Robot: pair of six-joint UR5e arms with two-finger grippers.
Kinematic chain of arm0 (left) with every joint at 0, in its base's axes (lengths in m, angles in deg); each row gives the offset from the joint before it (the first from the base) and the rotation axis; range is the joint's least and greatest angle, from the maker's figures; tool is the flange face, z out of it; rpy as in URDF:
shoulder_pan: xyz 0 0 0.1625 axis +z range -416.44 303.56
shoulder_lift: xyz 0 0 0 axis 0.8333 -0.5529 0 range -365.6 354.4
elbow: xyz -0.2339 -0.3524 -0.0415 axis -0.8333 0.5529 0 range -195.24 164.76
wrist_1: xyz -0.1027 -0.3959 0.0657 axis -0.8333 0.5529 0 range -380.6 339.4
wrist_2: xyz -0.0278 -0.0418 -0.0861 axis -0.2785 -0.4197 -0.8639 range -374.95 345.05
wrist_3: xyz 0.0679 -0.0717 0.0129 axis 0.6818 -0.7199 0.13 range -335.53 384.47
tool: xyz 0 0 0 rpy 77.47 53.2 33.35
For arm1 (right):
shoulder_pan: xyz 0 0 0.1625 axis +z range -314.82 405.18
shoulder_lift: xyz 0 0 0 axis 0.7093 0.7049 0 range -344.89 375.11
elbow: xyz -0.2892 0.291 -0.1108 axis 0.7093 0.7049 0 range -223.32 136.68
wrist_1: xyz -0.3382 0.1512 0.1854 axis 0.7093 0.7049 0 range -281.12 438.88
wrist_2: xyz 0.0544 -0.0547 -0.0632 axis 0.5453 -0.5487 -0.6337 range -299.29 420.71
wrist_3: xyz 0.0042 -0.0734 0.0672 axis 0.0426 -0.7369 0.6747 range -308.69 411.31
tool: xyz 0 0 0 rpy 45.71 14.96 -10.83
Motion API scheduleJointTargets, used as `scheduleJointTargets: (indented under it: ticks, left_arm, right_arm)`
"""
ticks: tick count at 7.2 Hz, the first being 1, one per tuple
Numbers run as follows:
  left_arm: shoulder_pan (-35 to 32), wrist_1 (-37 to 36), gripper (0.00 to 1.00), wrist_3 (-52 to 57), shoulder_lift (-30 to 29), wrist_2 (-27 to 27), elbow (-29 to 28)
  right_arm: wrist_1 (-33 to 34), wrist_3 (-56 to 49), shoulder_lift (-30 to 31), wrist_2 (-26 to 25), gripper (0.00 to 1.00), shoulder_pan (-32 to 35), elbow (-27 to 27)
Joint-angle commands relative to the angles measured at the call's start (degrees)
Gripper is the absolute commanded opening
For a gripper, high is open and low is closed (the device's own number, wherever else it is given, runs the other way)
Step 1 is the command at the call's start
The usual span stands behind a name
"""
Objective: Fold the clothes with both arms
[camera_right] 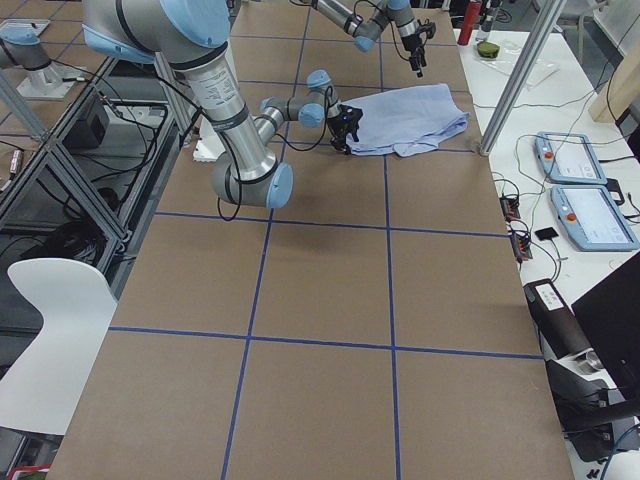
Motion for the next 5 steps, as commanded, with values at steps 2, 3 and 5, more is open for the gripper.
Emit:
scheduleJointTargets:
  ticks: [2,3,5]
  left_arm:
    - [0.0,0.0,1.0,0.2,0.0,0.0,0.0]
    - [0.0,0.0,1.0,0.2,0.1,0.0,0.0]
    - [0.0,0.0,1.0,0.2,0.0,0.0,0.1]
  right_arm:
    - [-0.1,-0.1,0.0,-0.4,0.2,-0.3,0.1]
    - [-0.1,-0.2,-0.1,-0.4,0.0,-0.3,0.1]
    - [-0.2,-0.7,-0.4,-1.5,0.0,-0.2,-0.9]
